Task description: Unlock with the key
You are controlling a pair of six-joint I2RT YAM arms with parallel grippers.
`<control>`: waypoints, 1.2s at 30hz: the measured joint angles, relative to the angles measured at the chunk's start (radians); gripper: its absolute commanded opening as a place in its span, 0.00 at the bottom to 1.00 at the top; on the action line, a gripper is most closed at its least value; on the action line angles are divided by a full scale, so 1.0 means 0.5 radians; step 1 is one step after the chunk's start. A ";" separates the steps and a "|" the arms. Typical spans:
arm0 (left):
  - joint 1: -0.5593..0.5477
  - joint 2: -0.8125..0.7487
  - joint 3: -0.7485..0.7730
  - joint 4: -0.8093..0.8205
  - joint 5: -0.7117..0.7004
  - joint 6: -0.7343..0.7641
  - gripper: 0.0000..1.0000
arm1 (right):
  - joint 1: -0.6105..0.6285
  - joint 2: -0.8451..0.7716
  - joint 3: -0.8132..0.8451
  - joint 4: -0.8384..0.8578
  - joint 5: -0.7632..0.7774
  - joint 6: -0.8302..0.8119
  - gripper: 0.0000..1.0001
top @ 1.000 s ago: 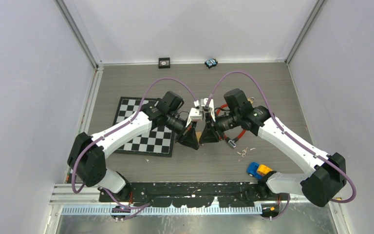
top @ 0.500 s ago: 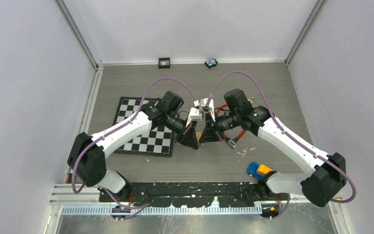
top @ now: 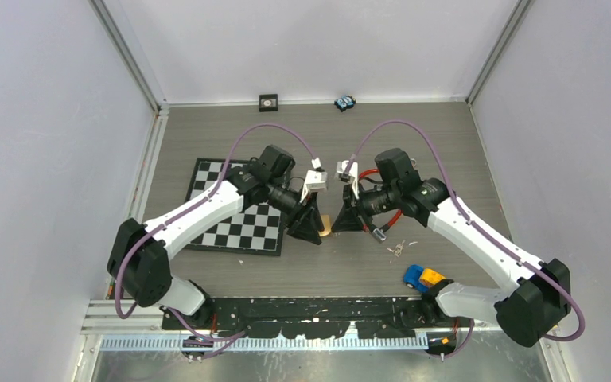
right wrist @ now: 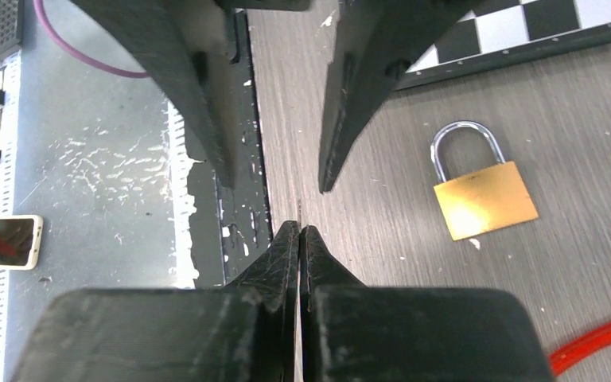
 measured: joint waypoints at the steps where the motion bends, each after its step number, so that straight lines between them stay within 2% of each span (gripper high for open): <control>1: 0.004 -0.008 0.000 0.001 -0.005 0.003 0.56 | -0.019 -0.008 -0.007 -0.001 0.007 0.008 0.01; 6: 0.031 -0.082 -0.008 0.023 -0.163 0.059 0.69 | -0.164 -0.085 -0.016 0.002 0.077 0.046 0.01; 14: 0.035 -0.104 -0.123 0.249 -0.805 0.179 0.71 | -0.440 -0.230 -0.016 0.009 0.208 0.171 0.01; 19: 0.028 0.091 -0.133 0.347 -1.057 0.330 0.71 | -0.546 -0.301 -0.016 0.012 0.269 0.200 0.01; 22: 0.001 0.308 -0.130 0.381 -1.200 0.414 0.71 | -0.572 -0.323 -0.015 0.015 0.286 0.203 0.01; 27: -0.095 0.542 -0.079 0.379 -1.351 0.493 0.73 | -0.592 -0.327 -0.015 0.014 0.288 0.200 0.01; 36: -0.267 0.696 0.057 0.397 -1.545 0.533 0.80 | -0.596 -0.327 -0.015 -0.003 0.290 0.176 0.01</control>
